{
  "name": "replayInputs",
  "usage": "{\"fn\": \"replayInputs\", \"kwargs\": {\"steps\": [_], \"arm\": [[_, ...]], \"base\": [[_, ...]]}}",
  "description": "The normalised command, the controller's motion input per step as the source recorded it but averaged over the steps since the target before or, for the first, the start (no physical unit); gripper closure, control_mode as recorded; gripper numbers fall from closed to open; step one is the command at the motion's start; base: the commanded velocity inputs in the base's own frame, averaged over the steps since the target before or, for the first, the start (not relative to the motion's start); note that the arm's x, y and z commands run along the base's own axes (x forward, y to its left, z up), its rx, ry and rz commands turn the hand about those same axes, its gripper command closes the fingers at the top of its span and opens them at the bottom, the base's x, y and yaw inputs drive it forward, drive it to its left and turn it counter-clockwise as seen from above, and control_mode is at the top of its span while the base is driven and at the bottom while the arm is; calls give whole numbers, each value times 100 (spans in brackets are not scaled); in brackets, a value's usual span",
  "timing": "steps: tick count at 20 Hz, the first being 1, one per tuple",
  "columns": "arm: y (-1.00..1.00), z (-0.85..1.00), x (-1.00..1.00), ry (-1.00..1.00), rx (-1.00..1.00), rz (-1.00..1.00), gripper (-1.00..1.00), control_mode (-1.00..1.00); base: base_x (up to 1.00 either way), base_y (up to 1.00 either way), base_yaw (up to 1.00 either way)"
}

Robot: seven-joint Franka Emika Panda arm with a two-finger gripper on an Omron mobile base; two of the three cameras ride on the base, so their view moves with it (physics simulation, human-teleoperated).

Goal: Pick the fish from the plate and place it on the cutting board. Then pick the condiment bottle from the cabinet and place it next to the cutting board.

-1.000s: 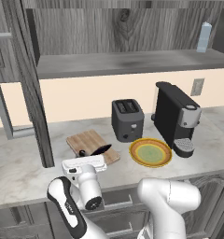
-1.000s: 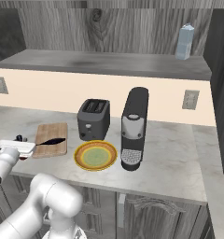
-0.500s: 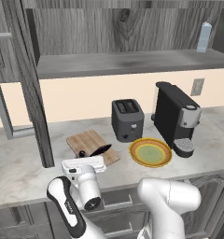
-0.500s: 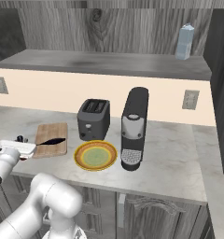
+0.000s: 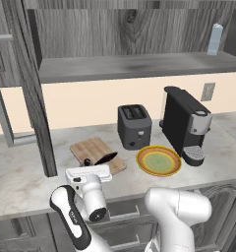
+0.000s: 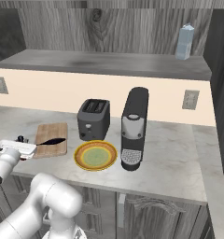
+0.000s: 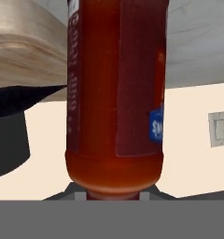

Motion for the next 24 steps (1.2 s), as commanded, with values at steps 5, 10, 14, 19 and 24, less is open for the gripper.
{"fn": "replayInputs", "kwargs": {"steps": [5,10,14,19,24], "arm": [[0,-35,8,0,4,0,100,-100],[2,-42,5,0,0,0,100,-100],[7,-48,2,0,0,0,100,-100],[11,-53,0,0,0,0,100,-100],[14,-48,0,-2,0,0,100,-100]], "base": [[0,0,0],[0,0,0],[0,0,0],[0,0,0],[0,0,0]]}}
